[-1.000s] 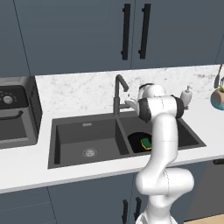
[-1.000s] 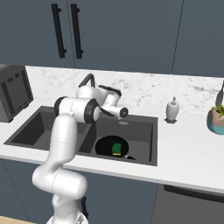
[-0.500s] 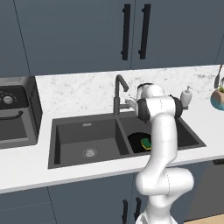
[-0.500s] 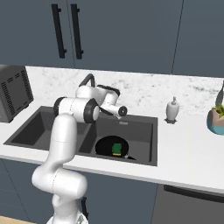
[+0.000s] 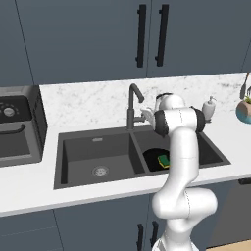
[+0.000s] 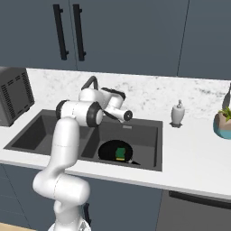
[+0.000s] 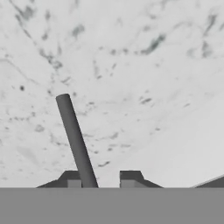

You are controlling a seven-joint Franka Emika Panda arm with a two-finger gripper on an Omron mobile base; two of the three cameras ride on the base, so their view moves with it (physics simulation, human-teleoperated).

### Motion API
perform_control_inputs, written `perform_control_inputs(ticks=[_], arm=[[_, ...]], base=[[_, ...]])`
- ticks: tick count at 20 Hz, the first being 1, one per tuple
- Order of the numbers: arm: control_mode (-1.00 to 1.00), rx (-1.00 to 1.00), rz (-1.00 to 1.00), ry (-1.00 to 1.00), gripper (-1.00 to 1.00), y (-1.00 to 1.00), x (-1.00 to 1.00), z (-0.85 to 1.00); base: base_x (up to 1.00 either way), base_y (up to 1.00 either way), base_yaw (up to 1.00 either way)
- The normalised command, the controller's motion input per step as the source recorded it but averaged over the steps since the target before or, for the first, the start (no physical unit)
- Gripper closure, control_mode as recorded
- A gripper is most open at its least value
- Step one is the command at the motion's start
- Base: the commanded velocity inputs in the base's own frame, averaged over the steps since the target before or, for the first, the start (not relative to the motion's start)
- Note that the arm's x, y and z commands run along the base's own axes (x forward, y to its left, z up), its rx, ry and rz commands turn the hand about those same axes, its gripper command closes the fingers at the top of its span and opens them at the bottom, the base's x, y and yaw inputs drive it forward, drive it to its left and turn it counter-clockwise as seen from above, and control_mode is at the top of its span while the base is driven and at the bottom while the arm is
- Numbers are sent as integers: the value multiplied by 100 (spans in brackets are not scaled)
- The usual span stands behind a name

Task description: Pick the pan and sponge and place them into the sink. Then turn on the water.

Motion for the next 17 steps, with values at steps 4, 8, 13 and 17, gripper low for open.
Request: perform_control_inputs(ticks=[4,8,13,17], arm=[[-100,15,-4,1,100,-4,0,0],[-100,15,-3,1,100,-8,0,-3],[-100,5,0,4,100,-5,0,-3],[-100,0,0,0,100,0,0,0]], base=[[0,0,0],[0,0,0],[0,0,0],[0,0,0]])
